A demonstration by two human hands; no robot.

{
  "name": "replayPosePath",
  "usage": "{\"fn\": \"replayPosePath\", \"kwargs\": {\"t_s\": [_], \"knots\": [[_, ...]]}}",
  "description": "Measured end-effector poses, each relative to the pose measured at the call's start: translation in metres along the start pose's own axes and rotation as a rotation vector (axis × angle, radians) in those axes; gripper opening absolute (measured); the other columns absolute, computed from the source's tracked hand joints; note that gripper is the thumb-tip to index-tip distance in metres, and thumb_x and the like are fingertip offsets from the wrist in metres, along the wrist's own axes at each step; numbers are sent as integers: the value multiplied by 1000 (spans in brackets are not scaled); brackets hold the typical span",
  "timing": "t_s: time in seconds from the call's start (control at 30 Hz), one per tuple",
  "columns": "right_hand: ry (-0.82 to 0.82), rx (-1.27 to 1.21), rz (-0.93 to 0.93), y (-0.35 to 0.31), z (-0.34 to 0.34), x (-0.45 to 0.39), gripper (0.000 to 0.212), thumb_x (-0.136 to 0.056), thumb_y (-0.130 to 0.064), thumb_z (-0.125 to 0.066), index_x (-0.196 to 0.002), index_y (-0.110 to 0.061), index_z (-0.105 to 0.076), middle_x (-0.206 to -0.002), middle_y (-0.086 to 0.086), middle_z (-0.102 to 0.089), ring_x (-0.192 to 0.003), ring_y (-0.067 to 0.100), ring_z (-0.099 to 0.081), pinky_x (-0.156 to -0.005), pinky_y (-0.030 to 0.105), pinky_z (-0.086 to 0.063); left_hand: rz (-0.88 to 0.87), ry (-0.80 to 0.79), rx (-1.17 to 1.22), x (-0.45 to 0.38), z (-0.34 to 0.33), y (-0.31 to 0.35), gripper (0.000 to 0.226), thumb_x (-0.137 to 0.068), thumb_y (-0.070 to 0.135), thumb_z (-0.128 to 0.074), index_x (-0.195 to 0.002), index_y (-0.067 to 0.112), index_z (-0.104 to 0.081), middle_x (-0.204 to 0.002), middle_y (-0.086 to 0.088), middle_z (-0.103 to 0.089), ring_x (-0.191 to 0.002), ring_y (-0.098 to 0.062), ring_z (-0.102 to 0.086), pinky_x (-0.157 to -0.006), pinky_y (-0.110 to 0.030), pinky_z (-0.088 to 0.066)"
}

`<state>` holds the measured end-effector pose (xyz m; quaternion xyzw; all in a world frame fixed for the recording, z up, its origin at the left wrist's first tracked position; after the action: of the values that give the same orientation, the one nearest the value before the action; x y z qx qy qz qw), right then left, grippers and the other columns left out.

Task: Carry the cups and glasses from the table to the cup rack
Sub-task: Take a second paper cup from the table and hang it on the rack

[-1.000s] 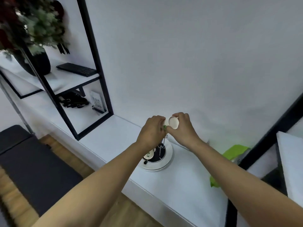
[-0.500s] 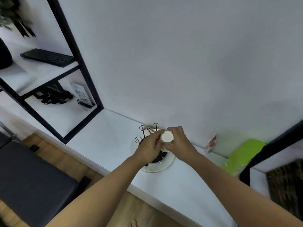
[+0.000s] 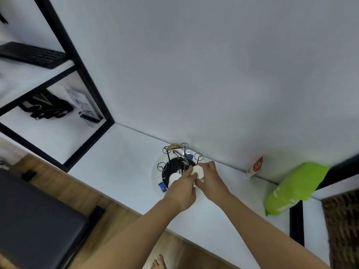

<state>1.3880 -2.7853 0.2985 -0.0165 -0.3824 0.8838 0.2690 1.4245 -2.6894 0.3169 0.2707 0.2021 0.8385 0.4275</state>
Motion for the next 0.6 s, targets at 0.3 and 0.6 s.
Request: {"fn": "replayPosePath", "kwargs": {"t_s": [0.3, 0.6], "knots": [[-89, 134, -72, 21, -25, -16, 66, -96, -20, -60, -154, -11, -30, -135, 11, -36, -119, 27, -51, -100, 34, -44, 46, -89, -29, -10, -20, -7, 48, -89, -3, -42, -136, 6, -53, -168, -4, -19, -136, -31, -47, -102, -39, -46], [-108, 156, -65, 23, -23, -9, 74, -96, -26, -62, -157, -15, -23, -139, 10, -37, -126, 30, -44, -102, 38, -43, 103, -31, 62, -13, -18, -13, 59, -97, 3, -44, -154, 16, -38, -165, -4, -30, -148, -24, -35, -114, -30, -32]]}}
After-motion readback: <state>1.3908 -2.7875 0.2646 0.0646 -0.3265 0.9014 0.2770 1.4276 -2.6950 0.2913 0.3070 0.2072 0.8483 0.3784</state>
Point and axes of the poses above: each hand's wrist, its own x-axis away from the middle knuckle, its own z-axis out of the back of the hand, y = z × x, the point moved 10 cm from there along -x, towards the middle knuckle
